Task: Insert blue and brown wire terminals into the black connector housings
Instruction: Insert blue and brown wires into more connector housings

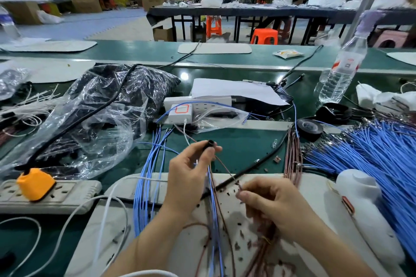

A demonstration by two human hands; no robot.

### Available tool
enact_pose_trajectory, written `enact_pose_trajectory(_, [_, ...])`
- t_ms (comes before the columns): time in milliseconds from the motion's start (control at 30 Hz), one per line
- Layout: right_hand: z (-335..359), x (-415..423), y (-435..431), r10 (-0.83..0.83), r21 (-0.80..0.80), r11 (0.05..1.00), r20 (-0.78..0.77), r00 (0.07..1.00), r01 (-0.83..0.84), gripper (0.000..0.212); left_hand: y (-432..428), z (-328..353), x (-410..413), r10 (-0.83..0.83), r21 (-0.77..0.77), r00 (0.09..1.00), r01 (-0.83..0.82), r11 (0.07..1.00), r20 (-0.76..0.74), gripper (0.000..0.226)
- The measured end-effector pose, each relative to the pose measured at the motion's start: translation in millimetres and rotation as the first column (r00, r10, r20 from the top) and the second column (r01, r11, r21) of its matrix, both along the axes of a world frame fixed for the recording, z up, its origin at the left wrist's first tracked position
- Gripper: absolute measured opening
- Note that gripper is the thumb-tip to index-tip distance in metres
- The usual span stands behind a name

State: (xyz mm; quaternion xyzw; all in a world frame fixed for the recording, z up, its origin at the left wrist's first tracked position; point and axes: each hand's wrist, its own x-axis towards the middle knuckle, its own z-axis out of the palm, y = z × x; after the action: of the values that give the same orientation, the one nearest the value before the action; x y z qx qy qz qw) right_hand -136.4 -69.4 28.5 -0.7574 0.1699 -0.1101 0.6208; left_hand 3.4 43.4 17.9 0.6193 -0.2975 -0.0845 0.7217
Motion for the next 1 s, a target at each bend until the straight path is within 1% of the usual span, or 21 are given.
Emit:
enact_pose_trajectory(67, [3, -2, -1, 0.121, 0.014, 0.993, -0.102, 0.987, -0.12, 0.008, 1, 0, 9, 0.098, -0.052, 0.992, -0.102, 0.993, -0.074, 0.018])
enact_pose_trajectory(133, [6, -4, -3, 0.224, 0.035, 0.974, -0.178, 0.958, -0.222, 0.006, 2, -2, 17, 0.187, -0.106, 0.971, -0.204, 0.973, -0.149, 0.013])
enact_pose_trajectory(267, [13, -7, -6, 0.329, 0.052, 0.944, -0.262, 0.907, -0.327, 0.009, 5, -4, 27, 0.287, -0.153, 0.923, -0.332, 0.931, -0.254, 0.014])
enact_pose_trajectory(333, [13, -6, -6, 0.309, 0.065, 0.951, -0.27, 0.912, -0.303, 0.013, 6, -4, 27, 0.294, -0.162, 0.915, -0.346, 0.924, -0.277, 0.013])
enact_pose_trajectory(367, [12, -6, -5, 0.266, 0.06, 0.964, -0.257, 0.929, -0.259, 0.015, 6, -4, 27, 0.287, -0.163, 0.914, -0.342, 0.926, -0.285, 0.011])
enact_pose_trajectory(433, [8, -4, -5, 0.125, 0.078, 0.991, -0.191, 0.974, -0.112, 0.017, 5, -4, 24, 0.267, -0.157, 0.92, -0.32, 0.934, -0.288, 0.008])
enact_pose_trajectory(500, [4, -3, -8, -0.013, 0.187, 0.982, -0.126, 0.992, 0.036, 0.018, 4, -3, 20, 0.257, -0.13, 0.936, -0.294, 0.947, -0.241, 0.007])
enact_pose_trajectory(567, [4, -2, -10, -0.107, 0.3, 0.944, -0.109, 0.988, 0.135, 0.018, 3, -3, 15, 0.227, -0.088, 0.963, -0.241, 0.967, -0.146, 0.016])
enact_pose_trajectory(600, [4, -2, -11, -0.142, 0.347, 0.922, -0.104, 0.984, 0.17, 0.016, 3, -3, 13, 0.191, -0.073, 0.977, -0.198, 0.977, -0.097, 0.019])
enact_pose_trajectory(667, [4, -2, -13, -0.21, 0.443, 0.868, -0.084, 0.974, 0.225, 0.016, 3, -4, 8, 0.122, -0.052, 0.992, -0.123, 0.991, -0.02, 0.017])
enact_pose_trajectory(767, [2, 0, -14, -0.302, 0.551, 0.79, -0.034, 0.953, 0.27, 0.015, 2, -5, 4, 0.065, 0.012, 0.992, -0.067, 0.998, 0.104, 0.014])
enact_pose_trajectory(833, [3, 0, -15, -0.352, 0.57, 0.776, 0.04, 0.935, 0.268, 0.016, 2, -4, 1, 0.018, 0.06, 0.979, -0.031, 0.998, 0.203, 0.018])
enact_pose_trajectory(900, [6, -1, -15, -0.39, 0.566, 0.788, 0.153, 0.908, 0.243, 0.02, 2, -3, -1, -0.043, 0.096, 0.952, 0.014, 0.995, 0.304, 0.027])
enact_pose_trajectory(933, [8, -2, -13, -0.401, 0.552, 0.803, 0.219, 0.89, 0.226, 0.02, 1, -2, -3, -0.08, 0.119, 0.937, 0.041, 0.992, 0.34, 0.027])
enact_pose_trajectory(967, [10, -2, -10, -0.411, 0.515, 0.828, 0.287, 0.865, 0.223, 0.02, 1, -2, -5, -0.116, 0.143, 0.923, 0.067, 0.987, 0.368, 0.025])
enact_pose_trajectory(1000, [12, -3, -8, -0.421, 0.443, 0.862, 0.354, 0.835, 0.246, 0.019, 0, -2, -8, -0.148, 0.159, 0.907, 0.091, 0.983, 0.394, 0.021])
